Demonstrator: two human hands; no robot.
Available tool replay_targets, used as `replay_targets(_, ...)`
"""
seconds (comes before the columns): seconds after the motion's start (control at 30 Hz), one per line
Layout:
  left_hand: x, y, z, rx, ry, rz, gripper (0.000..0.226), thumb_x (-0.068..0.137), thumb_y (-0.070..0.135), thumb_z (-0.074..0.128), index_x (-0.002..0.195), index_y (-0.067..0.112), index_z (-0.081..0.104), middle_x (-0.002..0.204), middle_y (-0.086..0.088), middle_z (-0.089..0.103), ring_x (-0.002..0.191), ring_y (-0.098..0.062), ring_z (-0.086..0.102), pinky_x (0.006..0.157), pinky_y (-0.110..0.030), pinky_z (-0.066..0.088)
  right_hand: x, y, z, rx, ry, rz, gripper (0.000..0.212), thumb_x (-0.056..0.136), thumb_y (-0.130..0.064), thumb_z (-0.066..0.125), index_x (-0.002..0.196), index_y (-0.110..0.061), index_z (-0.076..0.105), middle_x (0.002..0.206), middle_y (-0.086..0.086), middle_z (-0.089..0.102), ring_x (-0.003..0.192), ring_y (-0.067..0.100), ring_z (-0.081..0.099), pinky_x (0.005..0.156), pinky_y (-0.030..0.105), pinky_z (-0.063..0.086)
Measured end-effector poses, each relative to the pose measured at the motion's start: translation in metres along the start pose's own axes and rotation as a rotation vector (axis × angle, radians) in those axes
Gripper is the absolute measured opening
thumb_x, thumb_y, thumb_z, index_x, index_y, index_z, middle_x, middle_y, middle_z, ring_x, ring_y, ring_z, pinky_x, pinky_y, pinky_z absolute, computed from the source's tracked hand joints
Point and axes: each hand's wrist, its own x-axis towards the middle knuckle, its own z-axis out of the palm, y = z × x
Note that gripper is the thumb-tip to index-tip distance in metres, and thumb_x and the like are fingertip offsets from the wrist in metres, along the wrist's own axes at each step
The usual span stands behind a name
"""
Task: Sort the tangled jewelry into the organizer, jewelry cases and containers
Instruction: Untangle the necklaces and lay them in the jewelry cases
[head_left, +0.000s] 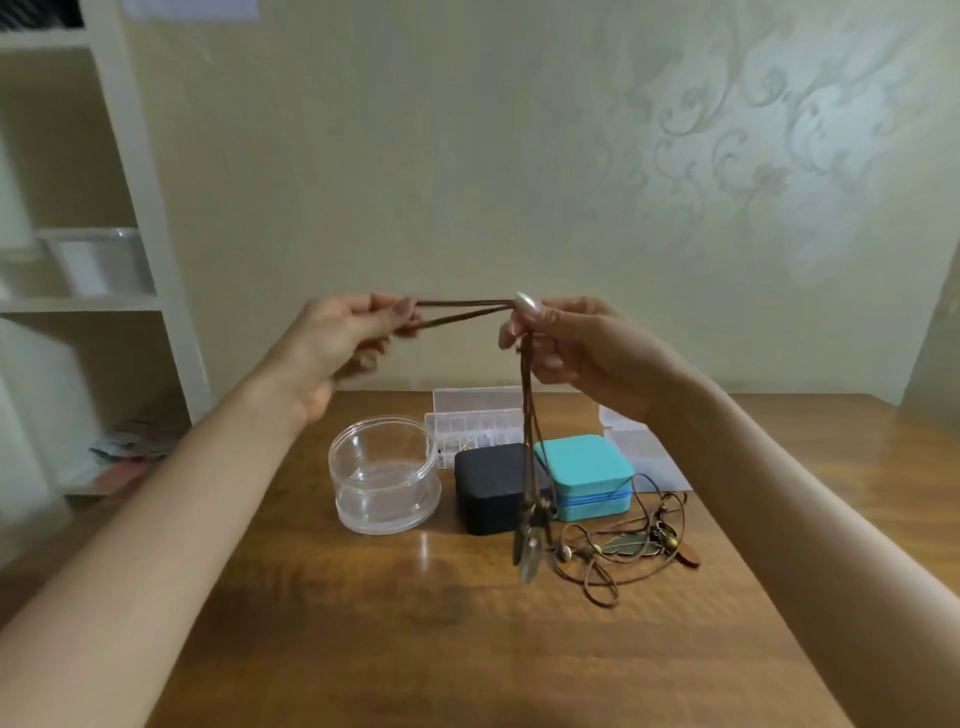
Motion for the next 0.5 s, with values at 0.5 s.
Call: replay_targets(0.5,-0.057,-0.113,0.059,-0.570,-0.193,-0.717,0.008,0.087,-0.004,0.051,0.087,0.003,0.055,0.064,-0.005,0.055,0.045,-0.006,0.043,0.034,-0.012,0.031,0.020,0.024,0.018,0.139,0.100,-0.017,0.016,0.075,-0.014,0.058,0.083,-0.001,0.062,0.080,0.011,0.069,0.056,0.008,0.059,0.055,0.018,0.052)
